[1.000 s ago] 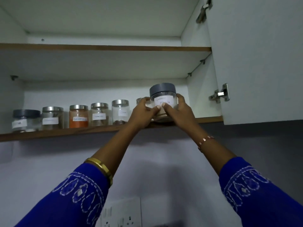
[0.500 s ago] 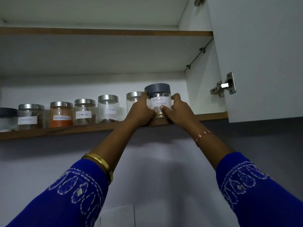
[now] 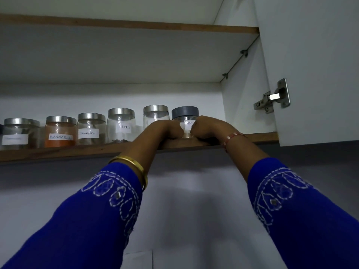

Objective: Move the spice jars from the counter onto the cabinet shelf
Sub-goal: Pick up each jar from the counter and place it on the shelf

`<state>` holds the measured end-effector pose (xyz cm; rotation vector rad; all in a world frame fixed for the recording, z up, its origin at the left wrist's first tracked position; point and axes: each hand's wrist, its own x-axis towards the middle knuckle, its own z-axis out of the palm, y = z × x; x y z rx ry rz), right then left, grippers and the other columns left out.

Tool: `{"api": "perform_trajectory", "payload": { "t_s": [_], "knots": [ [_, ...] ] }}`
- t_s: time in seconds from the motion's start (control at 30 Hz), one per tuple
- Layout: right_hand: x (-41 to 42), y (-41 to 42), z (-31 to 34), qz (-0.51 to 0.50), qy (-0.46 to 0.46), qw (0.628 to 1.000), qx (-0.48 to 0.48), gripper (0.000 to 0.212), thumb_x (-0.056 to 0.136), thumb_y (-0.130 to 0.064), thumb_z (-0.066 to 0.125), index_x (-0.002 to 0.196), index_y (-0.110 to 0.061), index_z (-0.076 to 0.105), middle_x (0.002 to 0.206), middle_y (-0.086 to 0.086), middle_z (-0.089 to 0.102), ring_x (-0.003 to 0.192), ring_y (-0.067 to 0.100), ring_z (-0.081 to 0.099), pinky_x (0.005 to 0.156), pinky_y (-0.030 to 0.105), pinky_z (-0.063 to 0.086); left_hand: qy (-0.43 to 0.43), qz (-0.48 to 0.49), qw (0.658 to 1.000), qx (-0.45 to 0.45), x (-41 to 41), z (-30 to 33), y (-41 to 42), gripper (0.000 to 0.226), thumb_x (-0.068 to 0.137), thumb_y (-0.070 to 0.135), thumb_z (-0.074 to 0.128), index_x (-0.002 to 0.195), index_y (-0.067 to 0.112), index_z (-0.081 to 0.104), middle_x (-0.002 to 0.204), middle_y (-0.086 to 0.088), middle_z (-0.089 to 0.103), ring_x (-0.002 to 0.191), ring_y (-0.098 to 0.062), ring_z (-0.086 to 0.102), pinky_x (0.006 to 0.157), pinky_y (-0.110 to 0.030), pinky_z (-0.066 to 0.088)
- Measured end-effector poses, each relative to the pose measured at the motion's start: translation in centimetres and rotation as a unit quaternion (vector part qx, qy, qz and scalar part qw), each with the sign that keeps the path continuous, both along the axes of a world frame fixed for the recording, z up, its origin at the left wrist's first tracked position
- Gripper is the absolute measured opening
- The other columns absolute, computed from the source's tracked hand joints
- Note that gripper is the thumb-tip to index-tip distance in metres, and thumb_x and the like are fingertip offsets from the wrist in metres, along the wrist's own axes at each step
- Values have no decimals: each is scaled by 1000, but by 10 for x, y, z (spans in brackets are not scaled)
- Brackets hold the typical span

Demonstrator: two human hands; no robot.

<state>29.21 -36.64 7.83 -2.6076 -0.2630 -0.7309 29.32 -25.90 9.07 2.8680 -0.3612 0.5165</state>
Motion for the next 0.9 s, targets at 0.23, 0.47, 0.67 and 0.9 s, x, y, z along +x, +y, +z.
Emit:
{"api": "perform_trajectory", "payload": {
  "t_s": [0.23, 0.47, 0.67, 0.9],
  "knots": [
    [-3, 2, -17, -22, -107, 992, 59, 31, 92, -8, 41, 118, 3, 55, 122, 21, 59, 111, 33, 56, 79, 29, 39, -159, 6, 982, -103, -5, -17, -1, 41, 92, 6, 40, 132, 3, 48, 138, -16, 49, 123, -27, 49, 97, -32, 40],
    [-21, 8, -56, -47, -283, 958, 2, 28, 94, -11, 39, 101, 1, 63, 103, 20, 68, 94, 34, 61, 78, 34, 44, -360, -12, 933, -27, -33, -64, 9, 33, 95, 19, 34, 97, 3, 63, 99, -16, 68, 92, -31, 62, 70, -29, 34],
    [-59, 28, -114, 41, -297, 953, 40, 40, 95, -9, 42, 134, -1, 47, 144, 20, 42, 138, 33, 33, 116, 38, 21, -345, -154, 910, -174, -85, -127, 47, 37, 95, 16, 33, 122, 4, 55, 120, -13, 61, 109, -23, 55, 99, -34, 41],
    [-128, 74, -188, 91, -227, 962, 119, 41, 99, -12, 39, 138, -6, 44, 152, 11, 33, 145, 25, 22, 117, 26, 18, -293, -52, 919, -257, -157, -211, 109, 37, 99, 13, 35, 133, 7, 49, 136, -10, 54, 127, -21, 49, 100, -16, 32]
  ]
}}
